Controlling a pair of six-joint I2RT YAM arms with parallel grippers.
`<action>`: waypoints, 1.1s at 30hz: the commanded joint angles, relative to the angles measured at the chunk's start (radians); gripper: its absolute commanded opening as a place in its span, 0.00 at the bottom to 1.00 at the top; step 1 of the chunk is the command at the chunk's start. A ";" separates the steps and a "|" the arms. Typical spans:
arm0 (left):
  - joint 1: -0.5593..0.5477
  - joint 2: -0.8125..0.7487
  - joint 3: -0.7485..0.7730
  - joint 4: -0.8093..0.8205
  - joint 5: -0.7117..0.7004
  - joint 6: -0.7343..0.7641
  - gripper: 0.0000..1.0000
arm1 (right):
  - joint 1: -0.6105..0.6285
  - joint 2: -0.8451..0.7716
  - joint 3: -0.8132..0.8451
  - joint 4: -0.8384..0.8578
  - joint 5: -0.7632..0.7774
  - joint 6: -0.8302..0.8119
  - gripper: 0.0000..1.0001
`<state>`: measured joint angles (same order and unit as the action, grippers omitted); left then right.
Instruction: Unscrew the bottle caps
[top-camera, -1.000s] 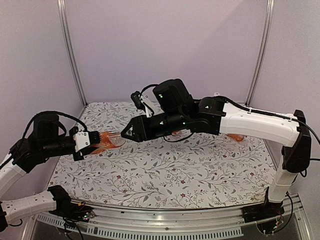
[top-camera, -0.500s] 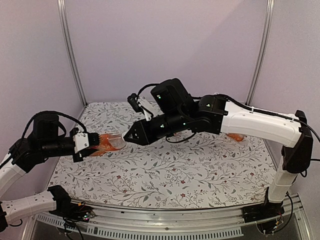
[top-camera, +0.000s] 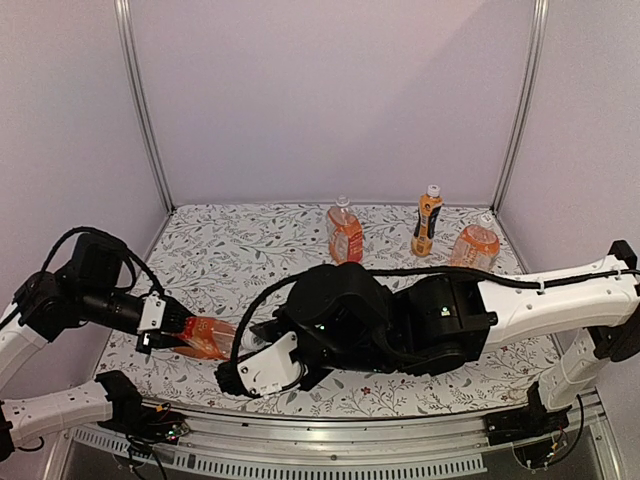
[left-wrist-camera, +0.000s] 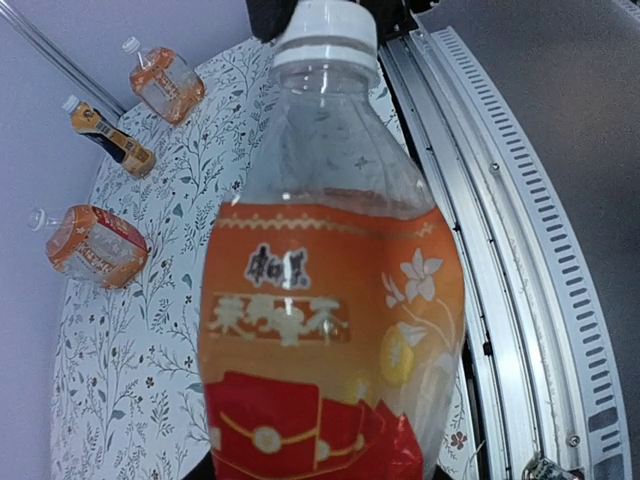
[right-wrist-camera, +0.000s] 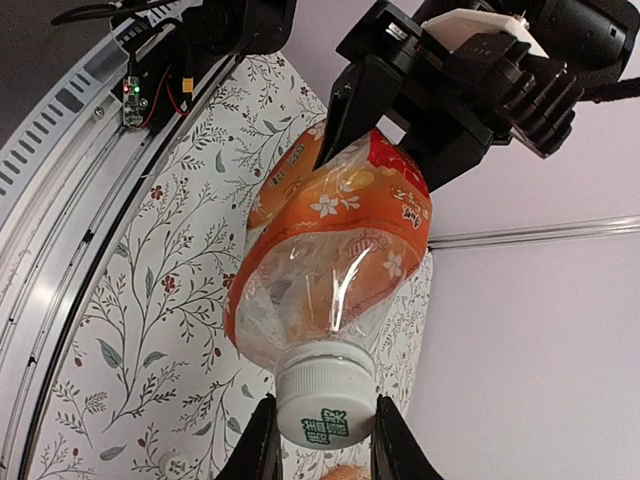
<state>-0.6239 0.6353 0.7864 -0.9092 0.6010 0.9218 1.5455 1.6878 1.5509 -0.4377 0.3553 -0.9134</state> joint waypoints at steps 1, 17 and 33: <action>0.009 0.002 0.030 -0.046 0.006 -0.002 0.23 | 0.005 -0.015 -0.019 -0.039 0.121 -0.267 0.00; 0.012 -0.027 -0.057 0.283 -0.290 -0.152 0.23 | -0.142 -0.076 0.010 0.099 -0.244 0.611 0.99; 0.012 -0.028 -0.086 0.331 -0.373 -0.132 0.23 | -0.365 0.109 0.149 0.014 -0.525 1.643 0.55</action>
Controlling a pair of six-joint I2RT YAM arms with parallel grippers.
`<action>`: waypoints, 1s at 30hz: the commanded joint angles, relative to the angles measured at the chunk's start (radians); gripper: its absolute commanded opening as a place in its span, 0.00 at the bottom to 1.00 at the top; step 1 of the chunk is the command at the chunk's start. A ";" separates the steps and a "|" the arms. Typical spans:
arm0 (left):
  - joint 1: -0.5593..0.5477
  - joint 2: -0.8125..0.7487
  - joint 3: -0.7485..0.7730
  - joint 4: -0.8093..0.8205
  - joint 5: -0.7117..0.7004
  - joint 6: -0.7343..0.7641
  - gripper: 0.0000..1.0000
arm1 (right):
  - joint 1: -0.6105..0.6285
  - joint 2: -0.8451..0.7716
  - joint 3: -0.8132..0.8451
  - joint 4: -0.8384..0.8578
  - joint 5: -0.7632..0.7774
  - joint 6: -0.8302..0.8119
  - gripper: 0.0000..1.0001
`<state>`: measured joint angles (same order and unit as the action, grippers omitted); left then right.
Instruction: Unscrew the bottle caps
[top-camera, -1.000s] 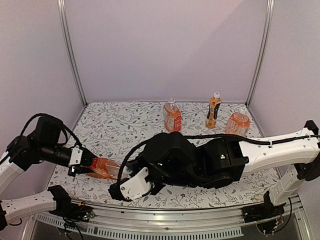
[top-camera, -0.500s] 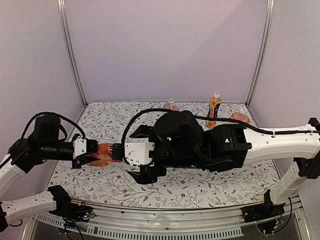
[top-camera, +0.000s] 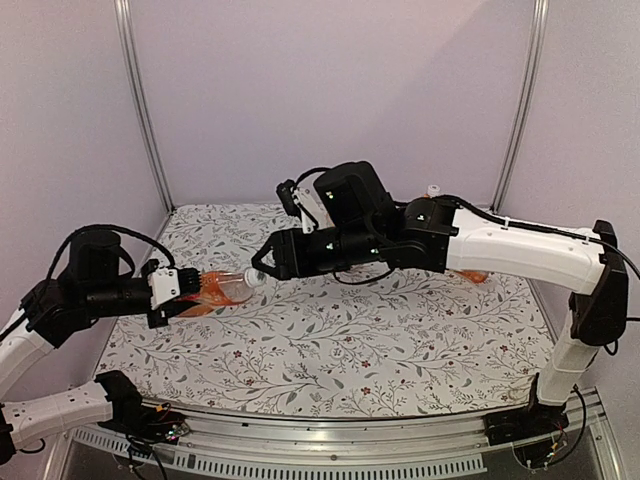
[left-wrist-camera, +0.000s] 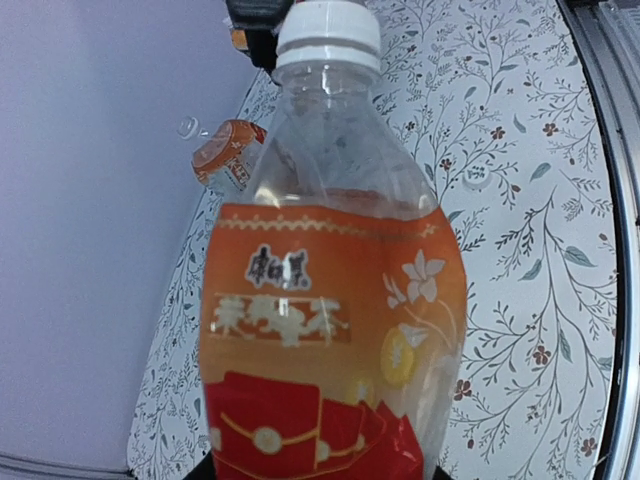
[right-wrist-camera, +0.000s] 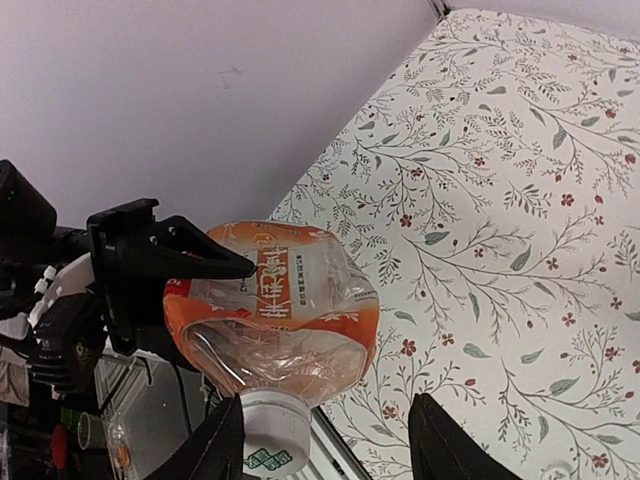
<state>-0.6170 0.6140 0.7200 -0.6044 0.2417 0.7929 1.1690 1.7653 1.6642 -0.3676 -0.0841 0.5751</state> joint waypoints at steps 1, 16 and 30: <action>0.005 -0.007 -0.022 0.026 -0.012 -0.003 0.23 | 0.012 0.037 0.039 -0.059 -0.096 0.153 0.51; 0.005 -0.005 -0.024 0.028 -0.011 0.009 0.23 | 0.012 0.066 0.070 -0.096 -0.178 0.131 0.06; 0.004 -0.007 0.010 -0.175 0.181 0.099 0.22 | 0.309 -0.076 -0.066 -0.194 0.420 -1.059 0.00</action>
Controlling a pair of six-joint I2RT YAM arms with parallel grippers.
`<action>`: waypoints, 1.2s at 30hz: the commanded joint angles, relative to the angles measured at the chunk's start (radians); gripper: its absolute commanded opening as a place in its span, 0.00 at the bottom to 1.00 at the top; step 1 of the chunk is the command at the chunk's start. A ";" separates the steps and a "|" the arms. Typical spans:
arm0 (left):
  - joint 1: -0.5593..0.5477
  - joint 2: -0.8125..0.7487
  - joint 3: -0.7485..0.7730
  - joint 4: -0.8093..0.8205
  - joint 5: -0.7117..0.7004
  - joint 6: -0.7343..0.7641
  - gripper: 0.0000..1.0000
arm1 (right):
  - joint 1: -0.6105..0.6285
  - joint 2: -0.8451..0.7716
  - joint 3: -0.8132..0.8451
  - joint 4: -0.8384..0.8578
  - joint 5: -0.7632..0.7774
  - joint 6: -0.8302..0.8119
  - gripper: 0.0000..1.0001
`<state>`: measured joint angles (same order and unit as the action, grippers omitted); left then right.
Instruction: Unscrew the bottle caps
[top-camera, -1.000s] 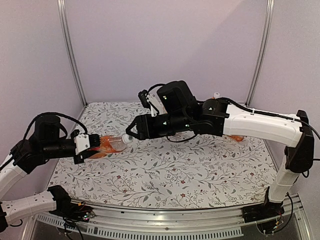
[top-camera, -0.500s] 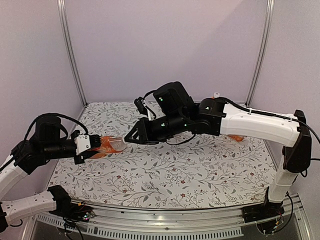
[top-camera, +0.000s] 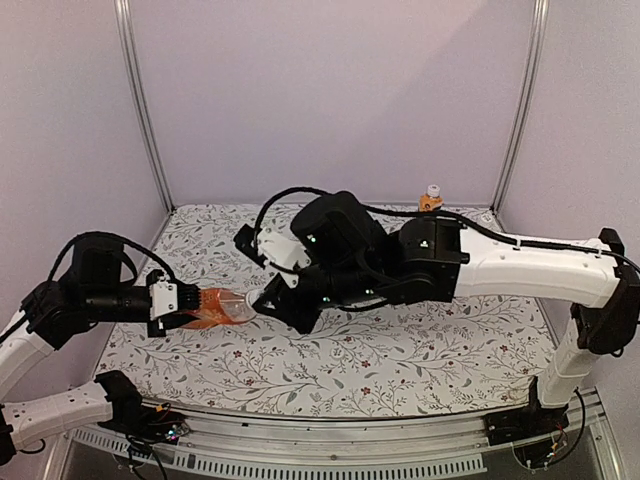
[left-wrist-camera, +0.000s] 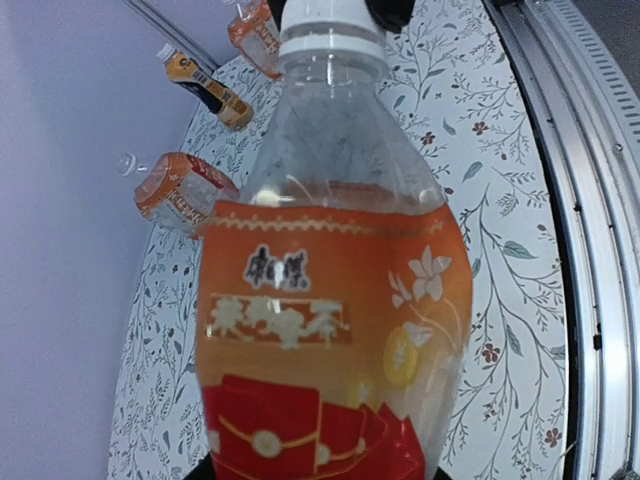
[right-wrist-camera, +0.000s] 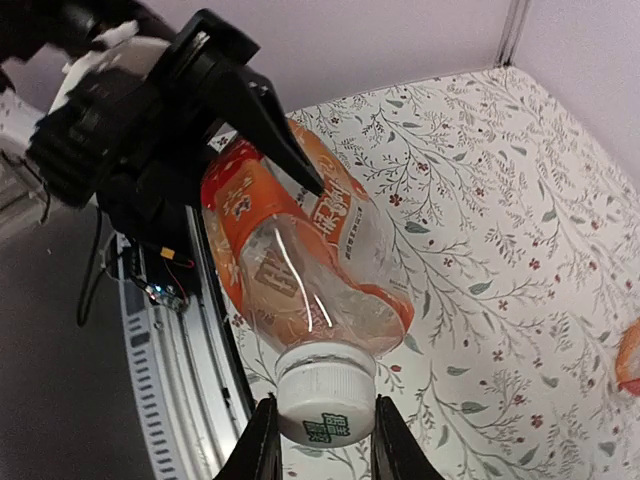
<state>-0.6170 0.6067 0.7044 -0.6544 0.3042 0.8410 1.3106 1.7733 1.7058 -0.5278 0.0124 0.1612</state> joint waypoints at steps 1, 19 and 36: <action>0.004 0.001 0.031 -0.153 0.153 0.066 0.22 | 0.190 -0.095 -0.147 -0.016 0.377 -0.745 0.00; 0.002 0.008 0.043 -0.271 0.203 0.166 0.22 | 0.262 -0.158 -0.469 0.552 0.642 -1.760 0.00; 0.009 0.006 0.033 -0.107 0.143 -0.041 0.22 | 0.242 -0.200 -0.434 0.485 0.532 -1.228 0.99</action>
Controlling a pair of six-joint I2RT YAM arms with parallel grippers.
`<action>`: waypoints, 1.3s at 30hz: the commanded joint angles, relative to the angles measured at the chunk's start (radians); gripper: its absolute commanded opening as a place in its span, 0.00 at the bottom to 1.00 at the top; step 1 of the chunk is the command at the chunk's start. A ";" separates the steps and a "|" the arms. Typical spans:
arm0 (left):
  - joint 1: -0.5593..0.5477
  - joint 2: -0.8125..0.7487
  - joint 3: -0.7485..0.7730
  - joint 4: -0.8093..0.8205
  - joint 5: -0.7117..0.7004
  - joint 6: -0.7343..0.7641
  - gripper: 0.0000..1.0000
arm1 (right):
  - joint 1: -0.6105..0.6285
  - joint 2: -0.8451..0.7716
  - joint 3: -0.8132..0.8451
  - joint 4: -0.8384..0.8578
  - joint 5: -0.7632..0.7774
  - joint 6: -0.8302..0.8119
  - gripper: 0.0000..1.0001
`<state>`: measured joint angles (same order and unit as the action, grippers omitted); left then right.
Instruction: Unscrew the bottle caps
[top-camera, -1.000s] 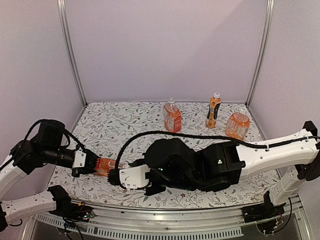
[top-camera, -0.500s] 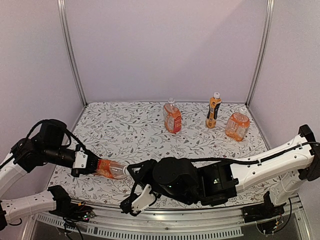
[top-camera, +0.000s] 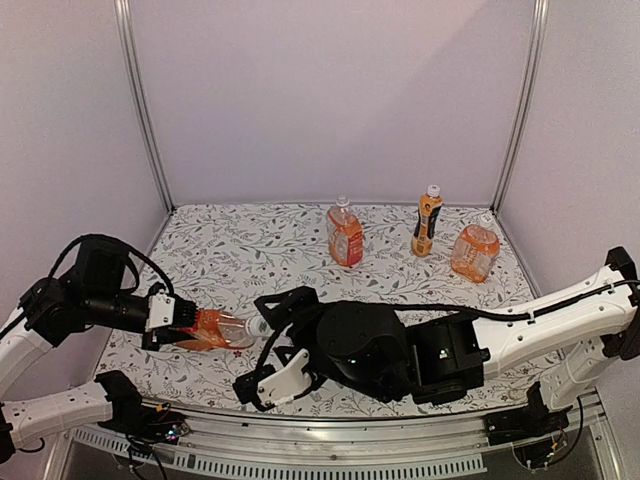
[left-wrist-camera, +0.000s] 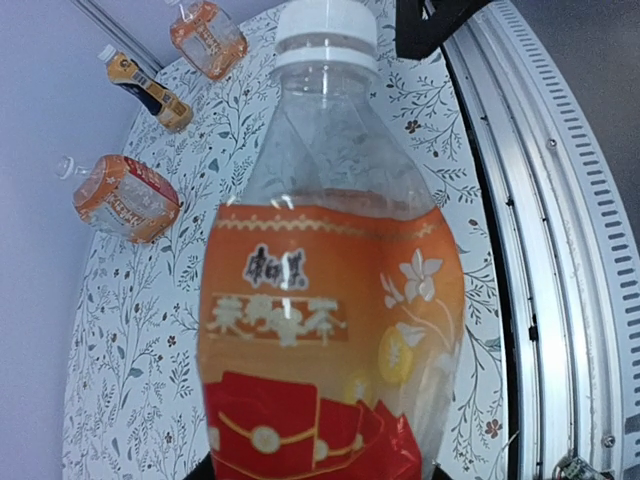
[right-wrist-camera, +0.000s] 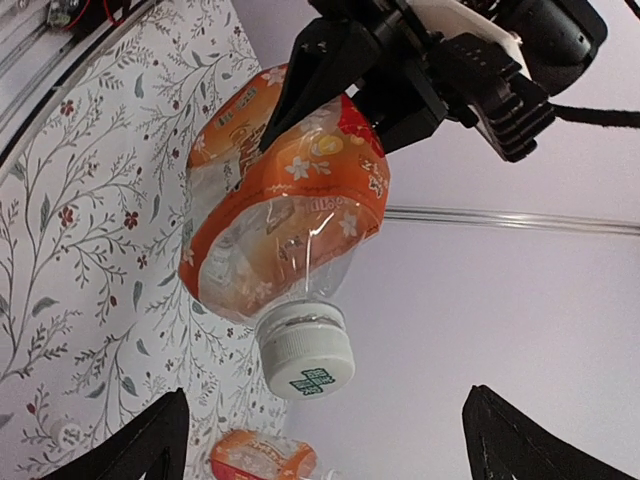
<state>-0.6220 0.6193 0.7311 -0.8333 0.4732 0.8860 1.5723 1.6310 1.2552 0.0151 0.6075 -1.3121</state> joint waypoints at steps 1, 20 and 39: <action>0.016 -0.008 0.003 0.087 -0.034 -0.099 0.22 | -0.040 -0.073 0.036 -0.108 -0.102 0.324 0.99; 0.023 -0.010 -0.020 0.169 -0.103 -0.120 0.22 | -0.349 0.088 0.390 -0.474 -0.829 1.631 0.83; 0.024 -0.008 -0.023 0.172 -0.102 -0.110 0.21 | -0.348 0.166 0.465 -0.540 -0.820 1.604 0.50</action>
<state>-0.6094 0.6128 0.7204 -0.6842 0.3706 0.7734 1.2221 1.7676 1.6806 -0.5110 -0.1974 0.2955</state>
